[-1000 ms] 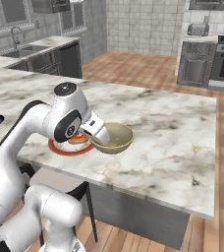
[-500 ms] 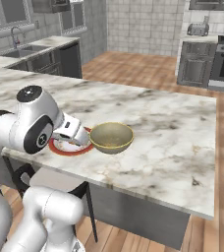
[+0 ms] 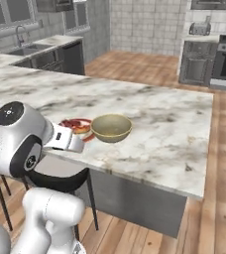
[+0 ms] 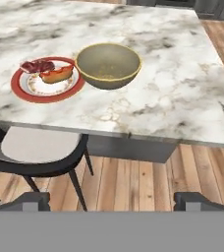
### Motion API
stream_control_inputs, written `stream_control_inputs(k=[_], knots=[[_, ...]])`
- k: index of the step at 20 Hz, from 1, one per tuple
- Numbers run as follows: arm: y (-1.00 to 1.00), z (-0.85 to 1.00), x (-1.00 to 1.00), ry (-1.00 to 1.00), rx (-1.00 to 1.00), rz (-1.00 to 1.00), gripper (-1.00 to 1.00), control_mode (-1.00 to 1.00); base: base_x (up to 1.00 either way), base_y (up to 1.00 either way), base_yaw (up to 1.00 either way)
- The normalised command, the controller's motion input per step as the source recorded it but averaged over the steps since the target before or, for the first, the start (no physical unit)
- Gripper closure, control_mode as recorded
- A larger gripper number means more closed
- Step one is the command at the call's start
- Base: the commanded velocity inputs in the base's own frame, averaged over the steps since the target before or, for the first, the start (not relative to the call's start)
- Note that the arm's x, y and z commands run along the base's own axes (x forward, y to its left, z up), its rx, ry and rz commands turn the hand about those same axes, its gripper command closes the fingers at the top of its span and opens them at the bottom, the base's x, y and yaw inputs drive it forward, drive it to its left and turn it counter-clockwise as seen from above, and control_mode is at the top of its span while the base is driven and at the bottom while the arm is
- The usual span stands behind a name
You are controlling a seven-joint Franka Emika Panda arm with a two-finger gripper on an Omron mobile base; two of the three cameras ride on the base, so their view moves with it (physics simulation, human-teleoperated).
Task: Take the smaller bowl and place it next to the appetizer plate on the dining counter , and place the larger bowl next to the plate with cooked food.
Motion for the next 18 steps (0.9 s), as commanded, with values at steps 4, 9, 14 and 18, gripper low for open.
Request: stream_control_inputs(k=[4, 9, 14, 18], knots=[[0.00, 0.00, 0.00, 0.00, 0.00, 0.00, -1.00, 1.00, -0.53, -1.00, -0.05], [0.00, 0.00, 0.00, 0.00, 0.00, 0.00, -1.00, 1.00, -0.07, -1.00, -0.15], [0.00, 0.00, 0.00, 0.00, 0.00, 0.00, -1.00, 1.00, 0.01, -1.00, -0.15], [0.00, 0.00, 0.00, 0.00, 0.00, 0.00, -1.00, 1.00, 0.23, -1.00, -0.12]])
